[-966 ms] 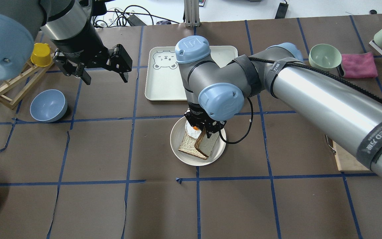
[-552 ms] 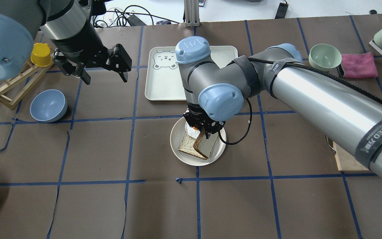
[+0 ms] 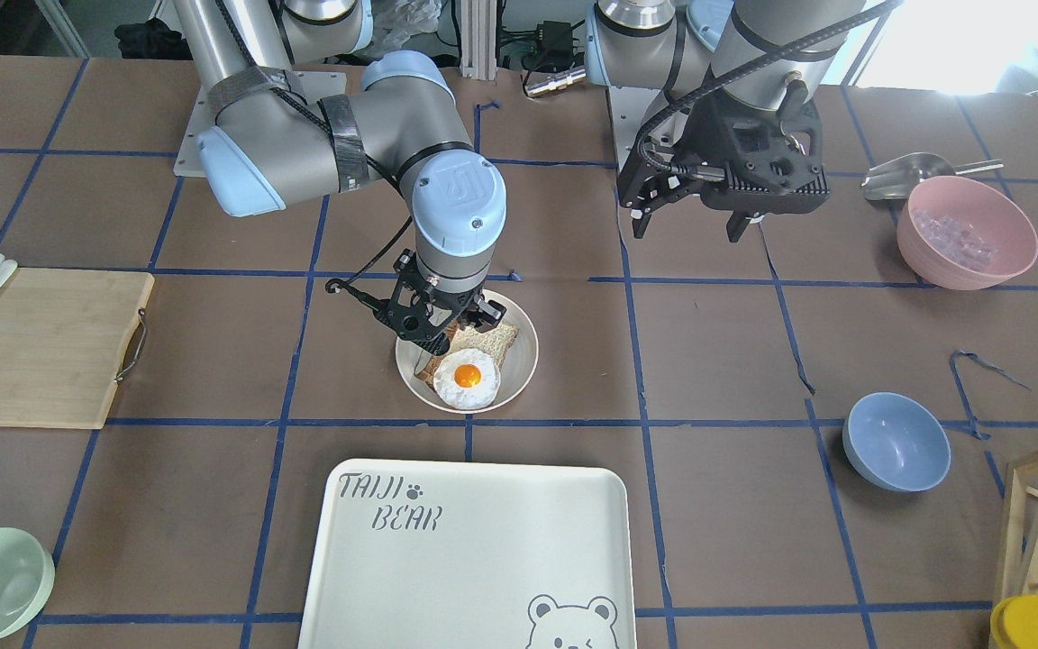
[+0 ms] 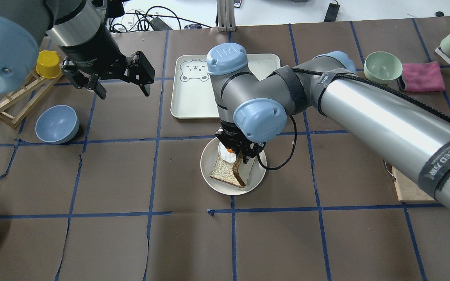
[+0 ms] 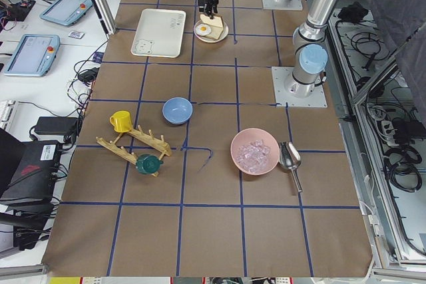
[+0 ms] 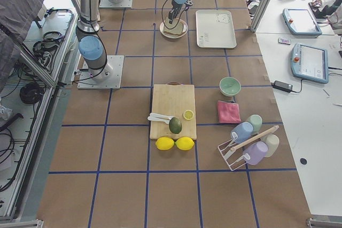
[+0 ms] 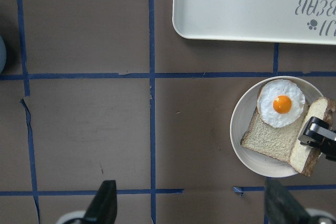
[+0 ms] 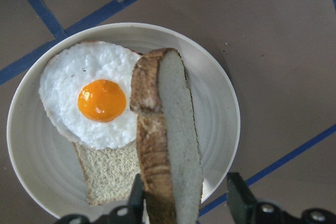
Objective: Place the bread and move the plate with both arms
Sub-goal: 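Lower the bread slice onto the egg and open the right gripper, then raise the right gripper away while the left arm reaches toward the plate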
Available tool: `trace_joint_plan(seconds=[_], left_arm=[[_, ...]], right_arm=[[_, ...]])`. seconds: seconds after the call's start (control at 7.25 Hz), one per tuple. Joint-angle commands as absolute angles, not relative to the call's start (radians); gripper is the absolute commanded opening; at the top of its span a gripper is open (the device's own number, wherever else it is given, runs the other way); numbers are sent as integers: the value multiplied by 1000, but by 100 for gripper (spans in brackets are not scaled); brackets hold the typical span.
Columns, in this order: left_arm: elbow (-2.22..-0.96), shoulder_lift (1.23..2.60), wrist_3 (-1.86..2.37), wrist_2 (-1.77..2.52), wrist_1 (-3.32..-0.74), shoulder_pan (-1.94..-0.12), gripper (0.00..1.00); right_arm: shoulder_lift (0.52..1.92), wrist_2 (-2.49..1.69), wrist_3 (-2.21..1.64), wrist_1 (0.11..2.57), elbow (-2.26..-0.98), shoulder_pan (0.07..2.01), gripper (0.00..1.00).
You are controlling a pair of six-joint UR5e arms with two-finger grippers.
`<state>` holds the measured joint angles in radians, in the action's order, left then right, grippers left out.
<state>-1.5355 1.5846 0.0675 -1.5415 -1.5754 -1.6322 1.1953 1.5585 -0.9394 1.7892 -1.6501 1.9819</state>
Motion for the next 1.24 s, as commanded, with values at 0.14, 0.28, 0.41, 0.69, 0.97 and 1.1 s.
trace_joint_plan(seconds=[0.14, 0.28, 0.41, 0.69, 0.97, 1.1], left_arm=[[-1536, 1585, 66, -1543, -1575, -1632, 100], [-1536, 1586, 63, -1542, -1575, -1634, 100], [-1534, 1589, 61, -1537, -1572, -1634, 100], [-1539, 1626, 72, -1529, -1565, -1640, 100], [-1638, 1657, 74, -1525, -1498, -1644, 100], [-1739, 1666, 72, -1522, -1333, -1657, 100]], right_arm=[[1204, 1559, -959, 1856, -1637, 1982, 100], [1213, 1557, -953, 1888, -1619, 1979, 100], [1230, 1548, -924, 1884, -1573, 1965, 100], [1247, 1502, -672, 1764, -1487, 1866, 100], [1310, 1503, -255, 1706, -1454, 1736, 100], [1351, 1518, -147, 1645, -1453, 1702, 100]])
